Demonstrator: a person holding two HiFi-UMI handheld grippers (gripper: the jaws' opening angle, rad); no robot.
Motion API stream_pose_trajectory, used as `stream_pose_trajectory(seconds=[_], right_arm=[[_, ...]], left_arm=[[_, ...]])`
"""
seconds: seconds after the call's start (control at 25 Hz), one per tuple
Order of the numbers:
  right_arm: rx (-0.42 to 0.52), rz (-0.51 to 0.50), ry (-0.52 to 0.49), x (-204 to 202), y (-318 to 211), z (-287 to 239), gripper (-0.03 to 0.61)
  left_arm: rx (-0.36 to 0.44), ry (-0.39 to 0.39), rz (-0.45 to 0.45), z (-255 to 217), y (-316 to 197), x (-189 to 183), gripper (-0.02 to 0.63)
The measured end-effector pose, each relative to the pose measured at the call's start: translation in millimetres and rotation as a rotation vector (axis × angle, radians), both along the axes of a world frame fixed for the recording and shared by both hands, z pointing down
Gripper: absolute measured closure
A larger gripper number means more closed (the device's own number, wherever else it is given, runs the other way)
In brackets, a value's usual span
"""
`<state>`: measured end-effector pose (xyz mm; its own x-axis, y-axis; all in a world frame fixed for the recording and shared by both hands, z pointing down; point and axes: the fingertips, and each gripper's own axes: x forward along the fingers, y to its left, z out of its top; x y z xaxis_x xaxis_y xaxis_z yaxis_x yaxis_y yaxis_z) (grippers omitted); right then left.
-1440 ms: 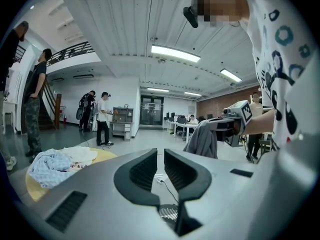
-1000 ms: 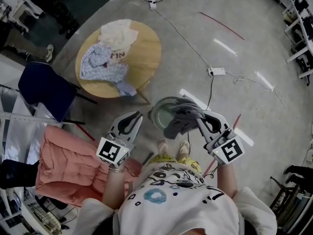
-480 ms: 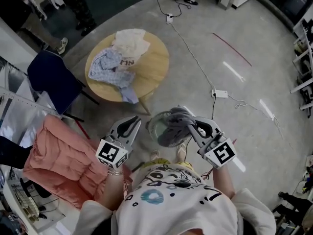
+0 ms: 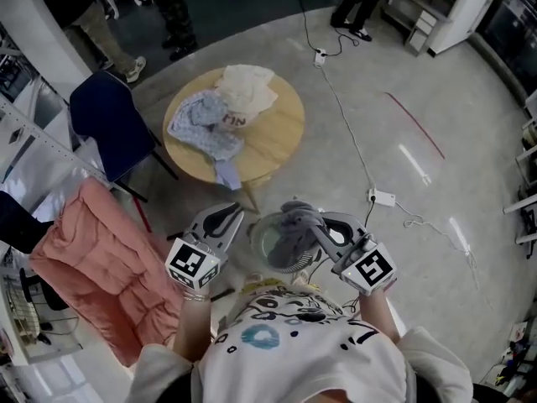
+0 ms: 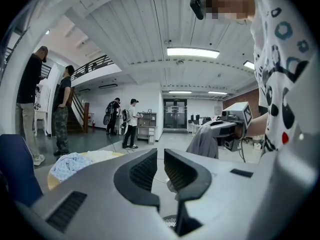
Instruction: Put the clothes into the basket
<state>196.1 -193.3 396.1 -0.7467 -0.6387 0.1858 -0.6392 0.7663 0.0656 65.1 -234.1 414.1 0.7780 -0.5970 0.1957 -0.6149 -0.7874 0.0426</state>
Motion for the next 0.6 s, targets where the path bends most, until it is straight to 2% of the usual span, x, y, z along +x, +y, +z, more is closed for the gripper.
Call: stream_pose_trajectory(seconds=[0.2,0.4,0.6], right_arm=[[-0.011,-0.084,0.015,3.2,-7.8,8.4,0.540],[-0.030,-0.109,-0.020,6.2,-17.6,15.0,0.540],[-0.048,-0.110,-0.016,13.3,-23.8,27.3,0.540]], left_arm=[[0.000,0.003,-0.052,2.0,0.3,7.6,0.560],[-0.013,-0.019,-0.111,10.6,1.0,9.5,0.560],[-0.064,-0.022,-0.102,28.0,7.7,19.5,0.560]])
